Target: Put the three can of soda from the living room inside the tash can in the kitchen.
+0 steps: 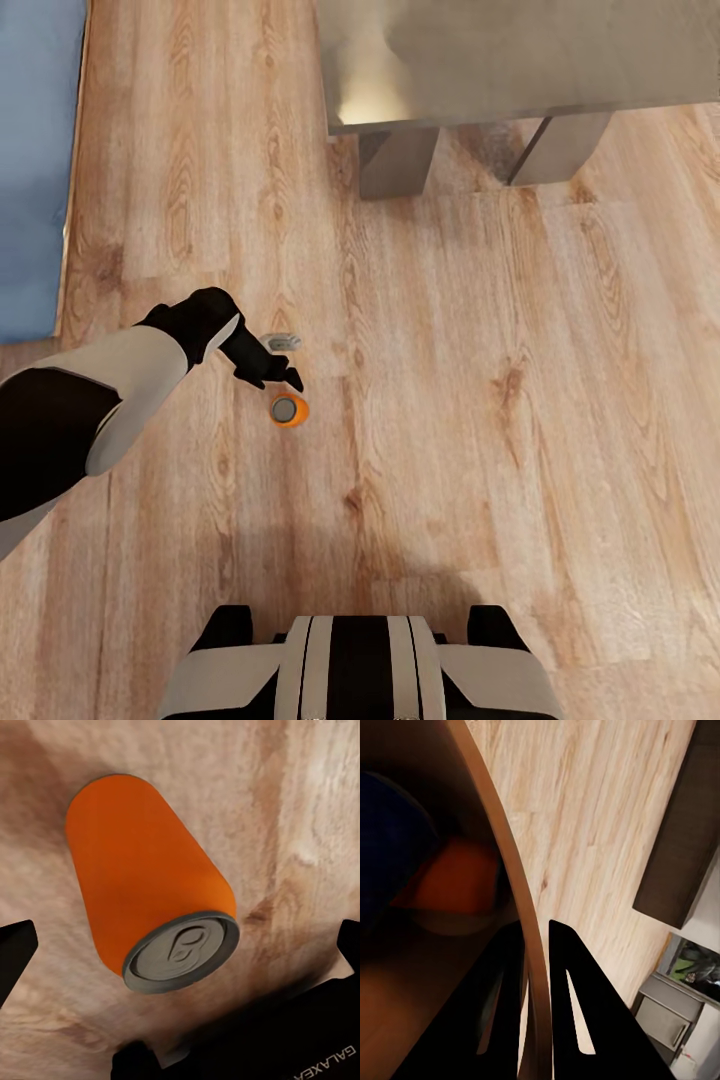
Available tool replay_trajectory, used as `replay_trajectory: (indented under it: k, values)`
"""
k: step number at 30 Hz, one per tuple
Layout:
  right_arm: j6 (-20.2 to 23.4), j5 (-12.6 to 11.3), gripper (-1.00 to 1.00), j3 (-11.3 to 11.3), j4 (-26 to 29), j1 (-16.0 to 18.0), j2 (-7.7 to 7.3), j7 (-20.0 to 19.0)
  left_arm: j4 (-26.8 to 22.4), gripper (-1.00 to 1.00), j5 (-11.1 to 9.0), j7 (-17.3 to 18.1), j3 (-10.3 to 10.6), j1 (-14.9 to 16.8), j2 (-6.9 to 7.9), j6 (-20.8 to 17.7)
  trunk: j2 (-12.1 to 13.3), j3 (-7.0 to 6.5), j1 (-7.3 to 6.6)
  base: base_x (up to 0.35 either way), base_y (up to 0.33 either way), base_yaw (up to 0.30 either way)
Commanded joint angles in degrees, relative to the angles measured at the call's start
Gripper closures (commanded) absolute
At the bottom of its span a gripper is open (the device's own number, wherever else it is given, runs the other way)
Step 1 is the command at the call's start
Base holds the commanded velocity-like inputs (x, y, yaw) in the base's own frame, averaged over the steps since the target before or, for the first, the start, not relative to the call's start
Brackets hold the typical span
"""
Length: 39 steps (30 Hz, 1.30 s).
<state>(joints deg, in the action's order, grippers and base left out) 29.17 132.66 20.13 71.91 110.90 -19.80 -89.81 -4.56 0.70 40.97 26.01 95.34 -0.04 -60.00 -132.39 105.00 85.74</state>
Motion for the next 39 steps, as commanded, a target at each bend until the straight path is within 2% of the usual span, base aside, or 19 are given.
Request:
replay_trajectory:
  k: [1, 8, 13, 31, 39]
  values:
    - [0.3, 0.1, 1.0, 0.0, 0.0, 0.0, -0.03, -0.2, 0.0, -1.0, 0.0, 0.0, 0.0, 0.0, -0.06, 0.0, -0.4, 0.0, 0.22, 0.0, 0.0, 0.0]
    - [0.3, 0.1, 1.0, 0.0, 0.1, -0.1, -0.2, -0.2, 0.0, -1.0, 0.0, 0.0, 0.0, -0.1, -0.21, 0.0, -3.2, 0.0, 1.76, 0.0, 0.0, 0.0]
    - [0.3, 0.1, 1.0, 0.1, 0.2, -0.1, -0.72, -0.2, 0.0, -1.0, -0.1, 0.0, 0.0, -0.1, -0.22, 0.0, -3.2, 0.0, 1.76, 0.0, 0.0, 0.0]
    - [0.3, 0.1, 1.0, 0.1, 0.1, -0.1, -0.9, -0.2, 0.0, -1.0, -0.1, -0.1, 0.0, -0.1, -0.17, 0.0, -3.2, 0.0, 1.76, -0.005, 0.0, 0.0]
    - [0.3, 0.1, 1.0, 0.7, 0.1, -0.2, -1.31, -0.2, 0.0, -1.0, -0.1, -0.2, 0.0, -0.1, -0.22, 0.0, -3.2, 0.0, 1.76, -0.237, 0.0, 0.0]
